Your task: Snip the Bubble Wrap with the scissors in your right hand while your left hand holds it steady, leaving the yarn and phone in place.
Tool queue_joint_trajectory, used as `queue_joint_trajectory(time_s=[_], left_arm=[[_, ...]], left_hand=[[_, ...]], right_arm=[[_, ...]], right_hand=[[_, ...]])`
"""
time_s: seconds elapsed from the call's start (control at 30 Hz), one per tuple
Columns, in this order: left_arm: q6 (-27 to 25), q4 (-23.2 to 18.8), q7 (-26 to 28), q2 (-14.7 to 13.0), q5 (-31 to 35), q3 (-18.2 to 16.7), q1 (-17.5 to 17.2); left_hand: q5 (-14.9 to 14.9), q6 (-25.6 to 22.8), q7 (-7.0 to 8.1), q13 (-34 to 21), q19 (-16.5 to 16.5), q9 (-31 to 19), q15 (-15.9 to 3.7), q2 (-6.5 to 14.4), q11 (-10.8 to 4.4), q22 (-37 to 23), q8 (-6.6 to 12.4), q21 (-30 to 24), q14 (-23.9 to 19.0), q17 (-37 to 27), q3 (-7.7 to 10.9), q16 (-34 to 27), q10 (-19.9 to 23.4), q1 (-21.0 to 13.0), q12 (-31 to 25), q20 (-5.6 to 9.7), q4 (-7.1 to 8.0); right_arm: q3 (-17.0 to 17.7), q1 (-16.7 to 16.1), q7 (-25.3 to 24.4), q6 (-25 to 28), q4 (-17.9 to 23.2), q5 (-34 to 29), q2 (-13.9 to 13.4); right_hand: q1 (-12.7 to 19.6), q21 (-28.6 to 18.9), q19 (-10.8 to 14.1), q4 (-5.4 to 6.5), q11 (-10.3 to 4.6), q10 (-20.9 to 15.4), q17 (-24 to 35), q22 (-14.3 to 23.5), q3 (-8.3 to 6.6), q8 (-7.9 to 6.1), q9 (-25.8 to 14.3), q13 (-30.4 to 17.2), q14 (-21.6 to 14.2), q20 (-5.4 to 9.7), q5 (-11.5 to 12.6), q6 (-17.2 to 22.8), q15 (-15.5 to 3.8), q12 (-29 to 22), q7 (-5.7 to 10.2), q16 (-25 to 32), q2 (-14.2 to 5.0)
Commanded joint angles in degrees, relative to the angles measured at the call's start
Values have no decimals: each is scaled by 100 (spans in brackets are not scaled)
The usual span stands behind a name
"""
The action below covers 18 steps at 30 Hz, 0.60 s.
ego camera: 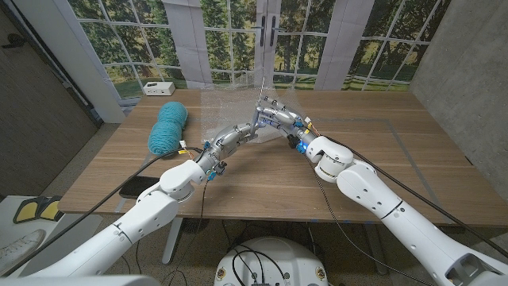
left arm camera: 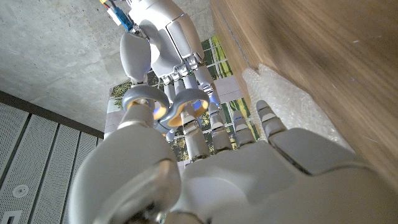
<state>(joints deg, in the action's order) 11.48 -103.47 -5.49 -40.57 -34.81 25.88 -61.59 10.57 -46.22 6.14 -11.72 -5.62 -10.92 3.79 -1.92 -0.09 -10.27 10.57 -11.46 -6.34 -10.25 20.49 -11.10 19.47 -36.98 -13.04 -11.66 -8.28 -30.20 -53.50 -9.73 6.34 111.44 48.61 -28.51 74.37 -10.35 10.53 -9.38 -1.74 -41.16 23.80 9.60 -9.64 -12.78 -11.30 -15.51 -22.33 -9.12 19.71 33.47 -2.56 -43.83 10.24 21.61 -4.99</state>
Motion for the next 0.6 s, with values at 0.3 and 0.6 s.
queue_joint_trajectory(time_s=[0.3,0.6], left_arm=[[-77,36,-45,20,-22,47,64],[-65,24,-19,40,12,67,61]], left_hand=[[-6,-50,-17,4,7,-18,50,-43,17,-14,35,2,21,-20,-68,17,2,12,11,-53,20],[-5,-43,-51,4,10,-19,71,-27,26,-15,36,3,24,-20,-69,18,-9,1,17,-54,21]], right_arm=[[-65,-66,111,-97,99,-281,-130],[-119,-107,147,-89,110,-320,-137]], right_hand=[[61,52,-296,20,-1083,-1128,-2,-3,13,3,-14,80,38,-307,-56,197,-1027,25,1,-61,-8],[63,10,-262,23,-1078,-1131,-5,-4,14,3,-13,112,12,-275,-72,267,-1033,35,-29,-65,-11]])
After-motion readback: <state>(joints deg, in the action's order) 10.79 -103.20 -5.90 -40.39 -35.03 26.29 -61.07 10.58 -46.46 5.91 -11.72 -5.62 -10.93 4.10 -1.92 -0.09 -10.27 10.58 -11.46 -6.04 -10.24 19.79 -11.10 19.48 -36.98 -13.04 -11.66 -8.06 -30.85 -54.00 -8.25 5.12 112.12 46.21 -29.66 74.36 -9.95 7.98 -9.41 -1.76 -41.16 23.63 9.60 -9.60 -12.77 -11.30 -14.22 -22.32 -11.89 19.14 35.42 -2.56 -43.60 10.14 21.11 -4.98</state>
